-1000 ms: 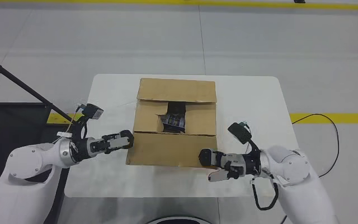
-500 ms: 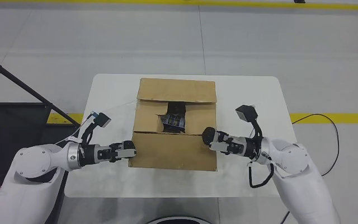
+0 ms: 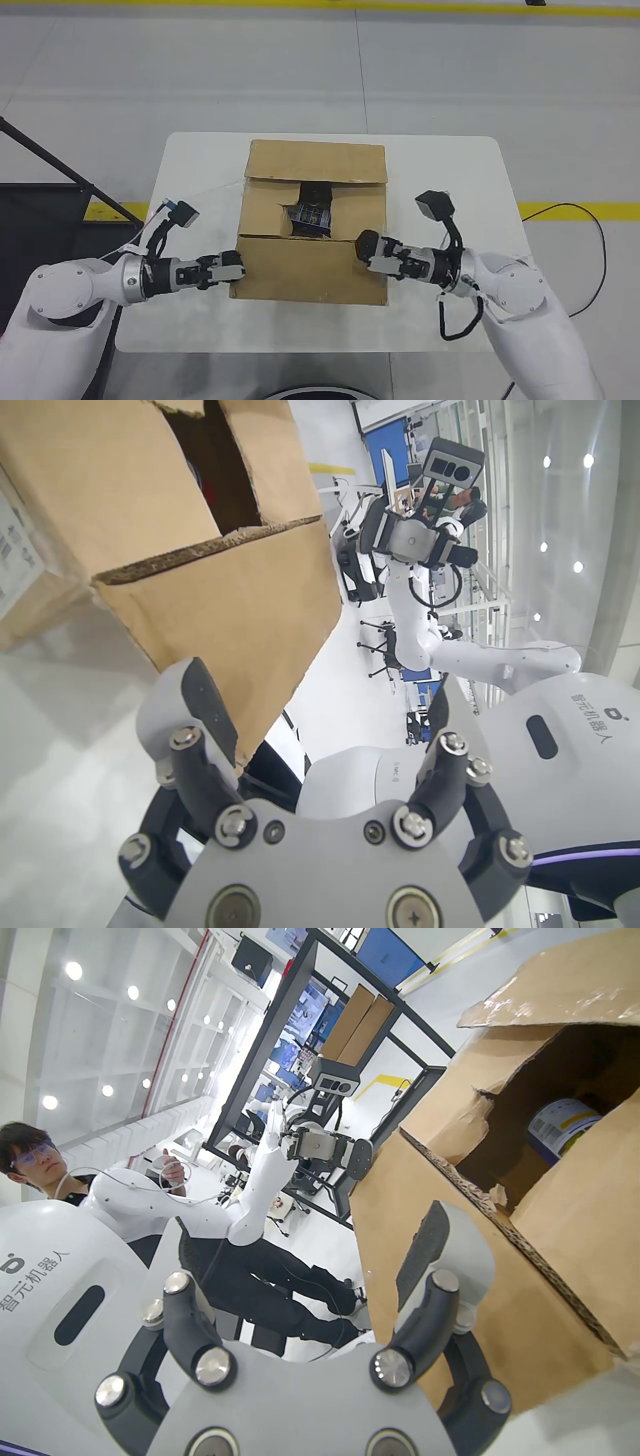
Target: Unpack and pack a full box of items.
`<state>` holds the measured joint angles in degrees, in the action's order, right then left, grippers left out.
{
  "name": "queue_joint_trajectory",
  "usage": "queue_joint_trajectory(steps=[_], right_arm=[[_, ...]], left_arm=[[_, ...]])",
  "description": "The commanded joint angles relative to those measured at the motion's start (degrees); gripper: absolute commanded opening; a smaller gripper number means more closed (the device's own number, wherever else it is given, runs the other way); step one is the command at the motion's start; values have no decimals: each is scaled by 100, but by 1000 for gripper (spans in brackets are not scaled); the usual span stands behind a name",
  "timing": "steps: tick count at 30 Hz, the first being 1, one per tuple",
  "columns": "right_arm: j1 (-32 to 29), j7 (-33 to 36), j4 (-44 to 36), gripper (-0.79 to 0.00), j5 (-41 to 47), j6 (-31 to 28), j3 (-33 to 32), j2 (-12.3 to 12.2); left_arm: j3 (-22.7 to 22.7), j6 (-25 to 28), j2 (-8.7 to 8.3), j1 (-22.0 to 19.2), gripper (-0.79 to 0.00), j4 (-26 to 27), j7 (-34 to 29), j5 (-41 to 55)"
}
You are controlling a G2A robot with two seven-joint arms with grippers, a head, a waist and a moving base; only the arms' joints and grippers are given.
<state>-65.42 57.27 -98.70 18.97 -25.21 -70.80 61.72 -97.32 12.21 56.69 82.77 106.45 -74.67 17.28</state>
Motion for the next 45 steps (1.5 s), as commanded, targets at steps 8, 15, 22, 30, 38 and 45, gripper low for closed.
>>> queue_joint_trajectory(steps=[8, 15, 22, 30, 38, 45], right_arm=[[920, -780, 1341, 0, 325, 283, 572, 210], [1362, -1071, 1982, 0, 148, 494, 748, 300], [1597, -1168, 2226, 0, 108, 573, 805, 355], [2114, -1361, 2614, 0, -294, 348, 1003, 461], [2865, -1695, 3225, 0, -758, 115, 1376, 653], [3614, -1489, 4005, 0, -624, -273, 1705, 874]], left_arm=[[82, 100, -49, -4, 0, 55, 47, -98], [70, 177, -82, 36, 0, 61, 160, -92], [109, 203, -112, 38, 0, 71, 271, -128], [179, 204, -143, 38, 0, 91, 368, -176], [230, 181, -175, 102, 0, 159, 452, -229], [310, 170, -198, 130, 0, 265, 494, -223]])
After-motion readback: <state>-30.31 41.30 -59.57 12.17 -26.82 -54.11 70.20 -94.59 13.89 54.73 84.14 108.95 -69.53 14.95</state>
